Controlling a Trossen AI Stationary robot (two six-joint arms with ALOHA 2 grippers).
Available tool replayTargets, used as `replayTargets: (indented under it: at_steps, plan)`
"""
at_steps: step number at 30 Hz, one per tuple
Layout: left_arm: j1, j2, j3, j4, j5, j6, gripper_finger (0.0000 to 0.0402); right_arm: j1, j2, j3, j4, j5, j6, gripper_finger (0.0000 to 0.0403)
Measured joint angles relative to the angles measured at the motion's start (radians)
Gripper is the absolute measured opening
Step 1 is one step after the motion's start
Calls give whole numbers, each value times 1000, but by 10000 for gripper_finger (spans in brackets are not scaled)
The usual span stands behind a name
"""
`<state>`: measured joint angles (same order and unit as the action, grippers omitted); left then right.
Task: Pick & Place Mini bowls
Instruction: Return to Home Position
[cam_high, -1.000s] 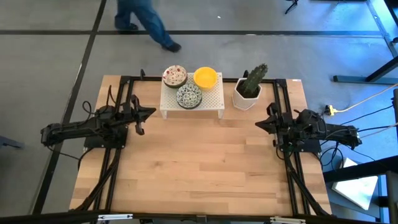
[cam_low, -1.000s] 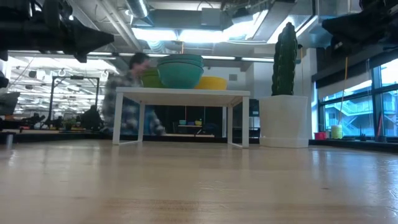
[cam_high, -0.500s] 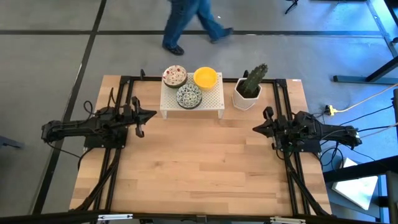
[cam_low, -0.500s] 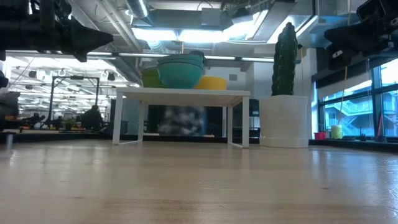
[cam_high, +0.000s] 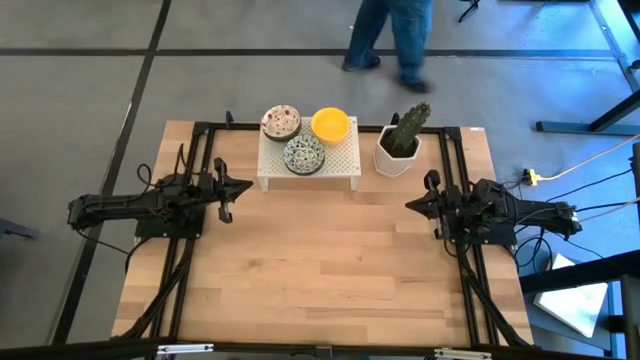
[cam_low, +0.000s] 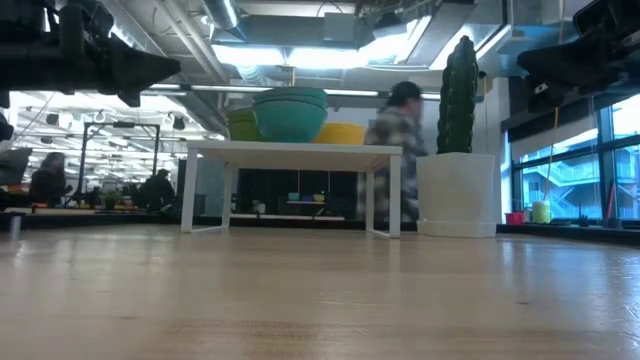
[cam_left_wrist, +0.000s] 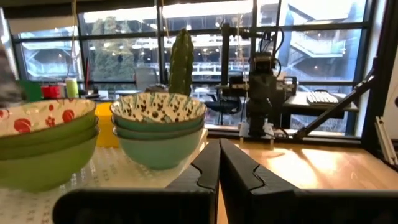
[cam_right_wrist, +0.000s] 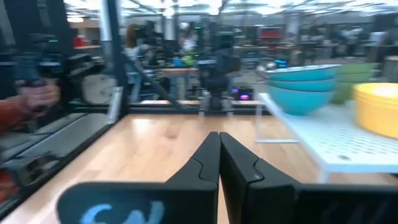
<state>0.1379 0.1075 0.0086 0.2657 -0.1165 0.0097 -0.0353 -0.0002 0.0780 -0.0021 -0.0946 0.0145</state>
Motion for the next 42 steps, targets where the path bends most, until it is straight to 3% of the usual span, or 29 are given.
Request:
replayTargets:
  at_steps: [5, 9, 17, 22, 26, 32, 42]
  plan:
    - [0, -8, 0, -24, 0, -8, 3, 0, 0, -1, 8, 31, -15, 6]
    - [0, -8, 0, -39, 2, -13, 2, 0, 0, -74, 110, 32, -19, 6]
    - [0, -8, 0, -88, 5, -4, 5, -5, 3, -71, 83, 48, -26, 6]
    - [0, -8, 0, -132, -38, -29, 2, -5, 4, -71, 29, 130, -48, 6]
    - [0, -8, 0, -170, -80, -49, 6, -5, 4, -71, 31, 129, -56, 10]
    - [0, -8, 0, -174, -80, -25, 6, -5, 6, -71, 32, 136, -151, 27]
    - [0, -8, 0, -173, -80, -23, 8, -5, 6, -71, 31, 129, -154, 32]
